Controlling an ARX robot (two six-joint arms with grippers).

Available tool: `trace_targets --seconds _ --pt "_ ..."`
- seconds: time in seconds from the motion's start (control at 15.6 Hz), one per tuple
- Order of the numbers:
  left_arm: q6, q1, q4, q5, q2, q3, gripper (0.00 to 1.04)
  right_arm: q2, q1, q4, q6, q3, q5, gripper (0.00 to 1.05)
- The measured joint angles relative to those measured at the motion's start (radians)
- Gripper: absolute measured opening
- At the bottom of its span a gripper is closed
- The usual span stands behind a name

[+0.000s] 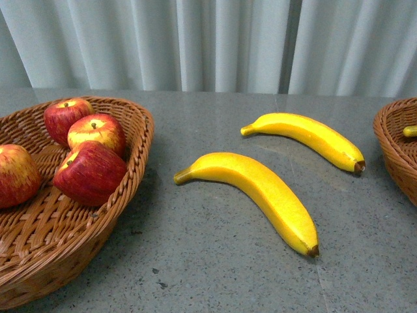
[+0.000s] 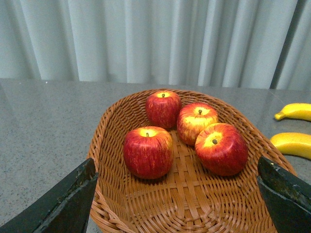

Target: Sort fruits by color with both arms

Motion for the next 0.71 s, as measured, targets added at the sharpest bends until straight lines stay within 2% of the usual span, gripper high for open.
trace_targets --seconds 0.13,0.39,0.58,0.71 --pt "0.0 0.0 0.0 0.0 0.0 0.0 0.98 0.282 0.101 0.003 -0.019 0.188 0.044 0.98" --pt "0.0 0.0 0.0 0.0 0.0 0.0 0.98 0.653 0.294 -0.181 -0.053 0.583 0.09 0.98" --pt "0.0 0.0 0.0 0.0 0.0 0.0 0.98 0.783 0.393 -0.347 -0.098 0.681 0.075 0.98" --pt "0.0 0.0 0.0 0.0 0.0 0.0 0.98 0.86 0.396 -0.439 -0.125 0.691 0.069 0.98"
